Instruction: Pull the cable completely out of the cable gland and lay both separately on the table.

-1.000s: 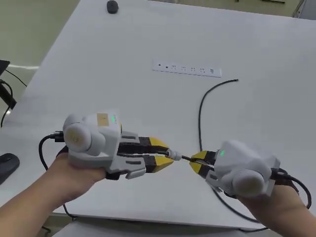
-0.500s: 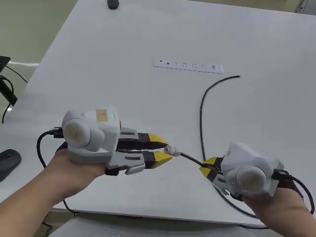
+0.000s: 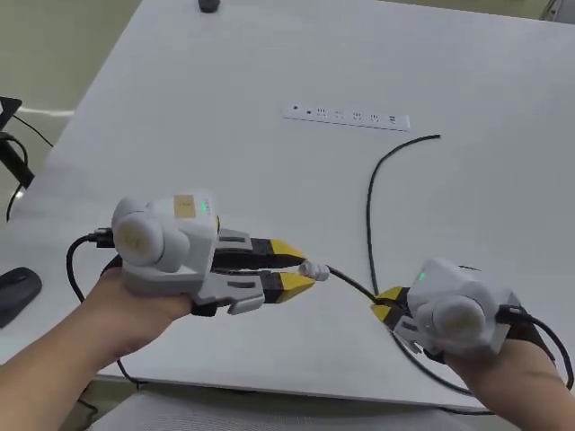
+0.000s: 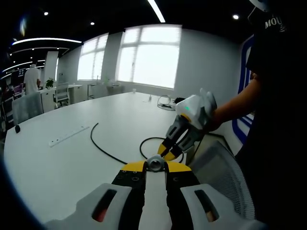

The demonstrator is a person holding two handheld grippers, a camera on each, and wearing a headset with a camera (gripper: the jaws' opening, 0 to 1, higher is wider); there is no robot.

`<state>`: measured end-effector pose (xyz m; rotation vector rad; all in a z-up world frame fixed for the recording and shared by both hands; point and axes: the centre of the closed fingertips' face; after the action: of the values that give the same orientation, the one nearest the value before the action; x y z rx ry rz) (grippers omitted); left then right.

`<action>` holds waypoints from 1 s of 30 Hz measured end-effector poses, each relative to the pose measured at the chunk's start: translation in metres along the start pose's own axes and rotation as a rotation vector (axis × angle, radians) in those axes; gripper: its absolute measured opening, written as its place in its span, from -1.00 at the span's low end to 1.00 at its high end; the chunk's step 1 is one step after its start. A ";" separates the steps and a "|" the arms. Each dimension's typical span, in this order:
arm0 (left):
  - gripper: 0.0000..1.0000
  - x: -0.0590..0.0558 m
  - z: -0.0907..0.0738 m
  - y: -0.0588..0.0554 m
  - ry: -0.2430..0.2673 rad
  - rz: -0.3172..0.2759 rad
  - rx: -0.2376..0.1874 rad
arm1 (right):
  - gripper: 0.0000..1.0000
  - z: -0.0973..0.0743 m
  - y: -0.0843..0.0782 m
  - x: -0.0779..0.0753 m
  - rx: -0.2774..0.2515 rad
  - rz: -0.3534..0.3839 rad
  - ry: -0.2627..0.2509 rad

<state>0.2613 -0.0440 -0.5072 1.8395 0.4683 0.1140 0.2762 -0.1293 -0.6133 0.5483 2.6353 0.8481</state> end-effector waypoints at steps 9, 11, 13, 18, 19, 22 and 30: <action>-0.69 0.002 -0.001 -0.008 0.008 -0.005 0.003 | -1.00 0.003 0.010 -0.004 0.002 -0.028 -0.002; -0.69 0.003 -0.002 -0.009 0.011 -0.006 0.002 | -1.00 0.005 0.016 -0.008 0.001 -0.039 -0.005; -0.69 0.006 -0.002 -0.011 0.018 -0.005 0.001 | -1.00 0.007 0.021 -0.011 0.003 -0.048 -0.009; -0.69 0.015 -0.005 -0.021 0.045 -0.007 -0.001 | -1.00 0.015 0.038 -0.019 0.004 -0.094 -0.016; -0.68 0.018 -0.006 -0.023 0.056 -0.007 -0.001 | -1.00 0.017 0.041 -0.022 0.004 -0.099 -0.019; -0.68 0.025 -0.009 -0.028 0.082 -0.029 -0.011 | -1.00 0.023 0.056 -0.030 -0.002 -0.117 -0.026; -0.68 0.034 -0.011 -0.042 0.120 -0.019 0.015 | -1.00 0.038 0.097 -0.044 -0.046 -0.128 -0.038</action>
<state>0.2782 -0.0111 -0.5487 1.8489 0.5716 0.2100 0.3557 -0.0582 -0.5760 0.3757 2.5784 0.8478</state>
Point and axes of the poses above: the centre of the closed fingertips' face, and the gripper's own axes: z roughly forward along the fingers, x roughly to its left, y roughly out of its top
